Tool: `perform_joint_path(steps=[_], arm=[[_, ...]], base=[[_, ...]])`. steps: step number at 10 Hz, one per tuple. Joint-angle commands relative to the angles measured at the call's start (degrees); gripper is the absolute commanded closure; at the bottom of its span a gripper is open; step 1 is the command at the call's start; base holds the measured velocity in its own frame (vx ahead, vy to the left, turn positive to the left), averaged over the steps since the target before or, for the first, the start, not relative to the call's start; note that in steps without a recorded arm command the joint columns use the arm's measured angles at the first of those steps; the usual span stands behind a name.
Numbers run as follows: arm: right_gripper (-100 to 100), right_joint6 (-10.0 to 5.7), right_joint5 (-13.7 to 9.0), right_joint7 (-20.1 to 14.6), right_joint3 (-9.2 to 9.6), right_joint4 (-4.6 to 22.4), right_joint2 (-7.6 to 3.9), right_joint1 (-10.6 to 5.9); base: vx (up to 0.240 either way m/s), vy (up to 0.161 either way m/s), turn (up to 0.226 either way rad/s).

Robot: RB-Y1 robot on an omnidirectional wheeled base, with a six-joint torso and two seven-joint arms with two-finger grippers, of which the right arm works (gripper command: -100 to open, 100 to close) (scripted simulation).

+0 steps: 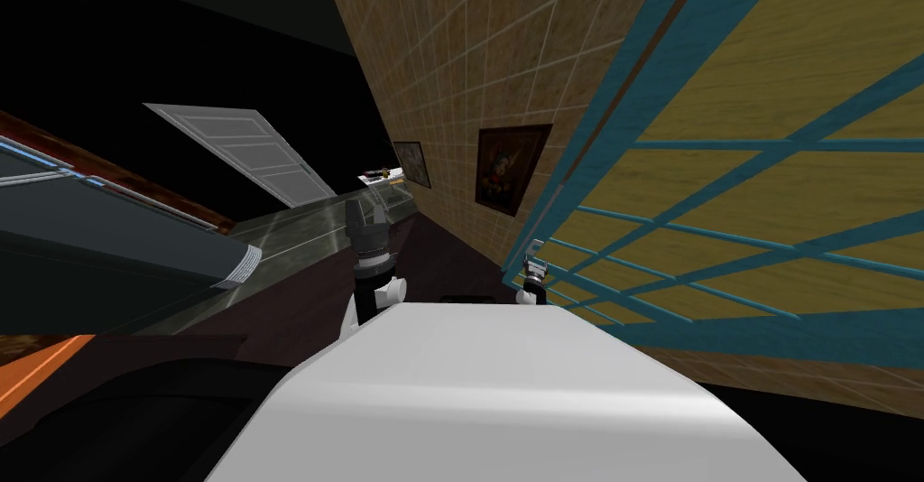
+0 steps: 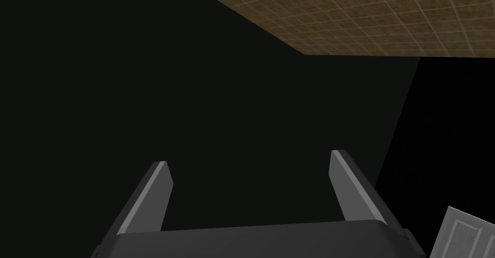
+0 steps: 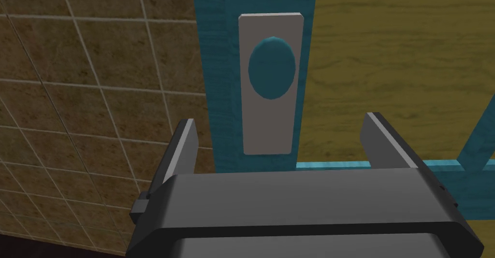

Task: Pull the door open

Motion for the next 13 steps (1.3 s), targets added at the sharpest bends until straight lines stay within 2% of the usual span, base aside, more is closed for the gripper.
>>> perform_joint_path(steps=[1, 3, 5, 7, 8, 9, 13], arm=[[-100, 0.04, -0.12, -1.67, 0.08, -0.58, -1.38, 1.25], [-100, -0.22, -0.23, -3.39, 0.16, -0.14, -2.82, 1.93], [-100, -0.73, -0.44, -6.69, 0.32, 0.71, -5.61, 3.23], [-100, -1.09, -0.58, -9.03, 0.43, 1.31, -7.57, 4.15], [-100, -1.10, -0.51, -8.32, 0.44, 1.28, -7.03, 3.93], [100, -1.10, -0.51, -8.32, 0.44, 1.28, -7.03, 3.93], [100, -1.10, -0.51, -8.32, 0.44, 1.28, -7.03, 3.93]], base=[[0.188, 0.005, 0.028], [0.121, -0.009, 0.029], [0.137, -0.001, 0.053], [0.199, -0.003, 0.040], [0.089, -0.007, 0.011], [-0.013, 0.001, -0.009], [-0.021, 0.001, 0.003]])
